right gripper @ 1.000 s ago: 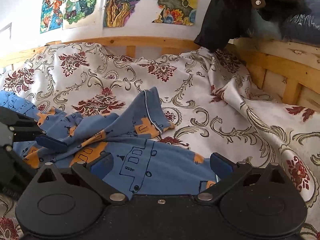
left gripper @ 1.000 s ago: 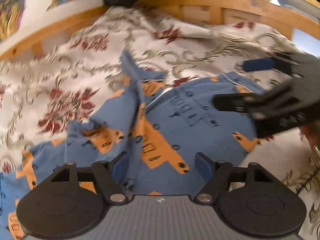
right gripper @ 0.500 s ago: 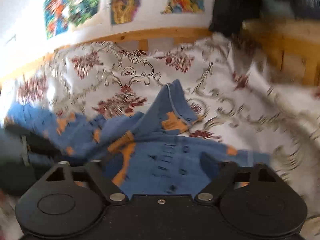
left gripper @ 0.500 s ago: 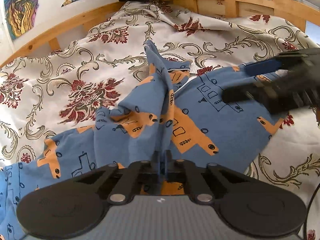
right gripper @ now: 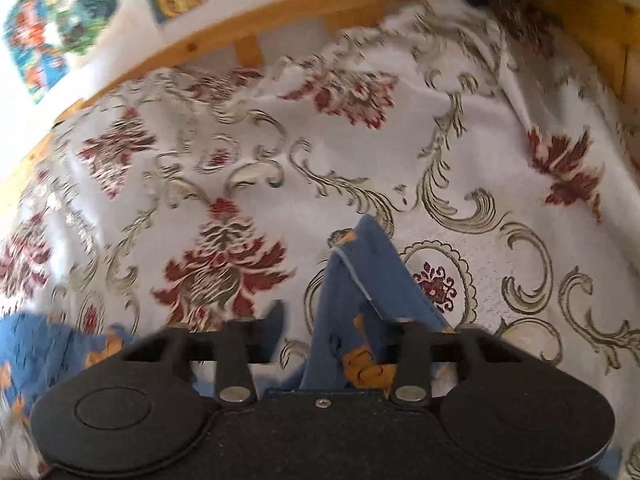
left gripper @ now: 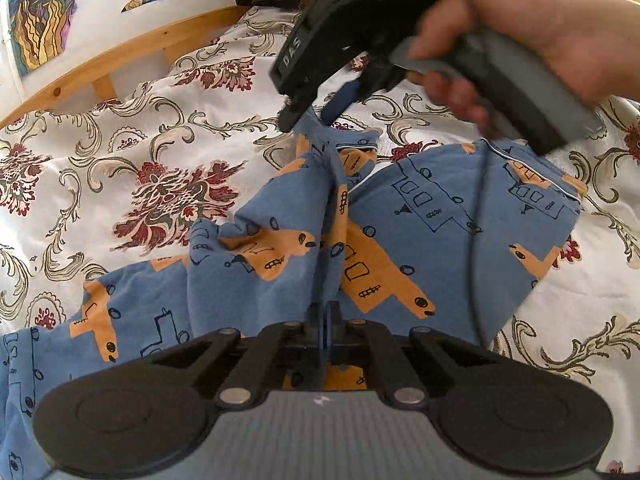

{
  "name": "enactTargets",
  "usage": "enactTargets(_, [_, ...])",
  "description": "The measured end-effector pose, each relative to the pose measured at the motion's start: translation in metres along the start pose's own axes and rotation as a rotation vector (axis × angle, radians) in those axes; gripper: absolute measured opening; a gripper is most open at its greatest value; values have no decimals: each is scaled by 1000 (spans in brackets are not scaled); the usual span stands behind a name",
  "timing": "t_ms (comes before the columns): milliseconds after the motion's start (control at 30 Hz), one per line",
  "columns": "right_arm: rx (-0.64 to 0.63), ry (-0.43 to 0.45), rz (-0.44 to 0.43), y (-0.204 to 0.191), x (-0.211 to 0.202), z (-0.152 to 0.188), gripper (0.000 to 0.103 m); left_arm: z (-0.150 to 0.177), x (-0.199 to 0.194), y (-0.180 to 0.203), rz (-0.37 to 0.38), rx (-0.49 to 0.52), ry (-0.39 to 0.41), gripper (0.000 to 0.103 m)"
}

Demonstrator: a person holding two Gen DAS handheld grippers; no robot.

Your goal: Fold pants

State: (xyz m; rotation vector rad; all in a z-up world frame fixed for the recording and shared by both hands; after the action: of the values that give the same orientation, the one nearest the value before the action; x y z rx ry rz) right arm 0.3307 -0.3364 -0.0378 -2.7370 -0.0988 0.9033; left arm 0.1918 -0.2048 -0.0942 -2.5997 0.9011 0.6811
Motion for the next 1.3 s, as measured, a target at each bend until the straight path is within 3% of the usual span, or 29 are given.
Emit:
enactTargets(67, [17, -4, 35, 7, 7, -3, 3, -1, -1, 0, 1, -3, 5, 1])
enactTargets(100, [23, 1, 36, 10, 7, -4, 1, -1, -1, 1, 1, -3, 7, 1])
enactTargets(233, [89, 89, -8, 18, -16, -12, 0, -6, -6, 1, 9, -9, 27, 1])
enactTargets(400, [47, 350, -24, 22, -105, -24, 0, -22, -23, 5, 51, 3, 104, 1])
enactTargets(467, [8, 450, 1, 25, -150, -13, 0, -27, -32, 10, 86, 20, 128, 1])
enactTargets(533, [-18, 490, 62, 32, -182, 9, 0, -28, -38, 17, 126, 39, 127, 1])
enactTargets(633, [77, 399, 181, 59, -197, 61, 0, -16, -41, 29, 178, 83, 92, 1])
enactTargets(800, [296, 235, 250, 89, -183, 128, 0, 12, -35, 43, 207, 145, 12, 1])
enactTargets(900, [335, 209, 234, 88, -178, 135, 10, 16, -35, 44, 203, 160, 9, 1])
enactTargets(1033, [427, 227, 192, 92, -181, 140, 40, 17, -35, 42, 205, 155, 0, 1])
enactTargets(1300, [532, 292, 184, 106, -186, 139, 44, 19, -36, 41, 200, 146, -8, 1])
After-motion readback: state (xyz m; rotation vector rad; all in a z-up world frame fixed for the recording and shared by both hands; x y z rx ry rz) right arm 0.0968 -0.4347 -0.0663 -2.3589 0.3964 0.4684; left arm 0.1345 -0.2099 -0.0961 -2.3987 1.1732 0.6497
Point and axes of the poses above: each gripper's, at about its wrist camera, not at the fingertips, and x roughly the way its jaws point, y to its right, z to its underside, the point moved 7 cm from there along x, roughly the way its jaws point, and after that the axes turned 15 degrees about y, right-handed, at the moved point
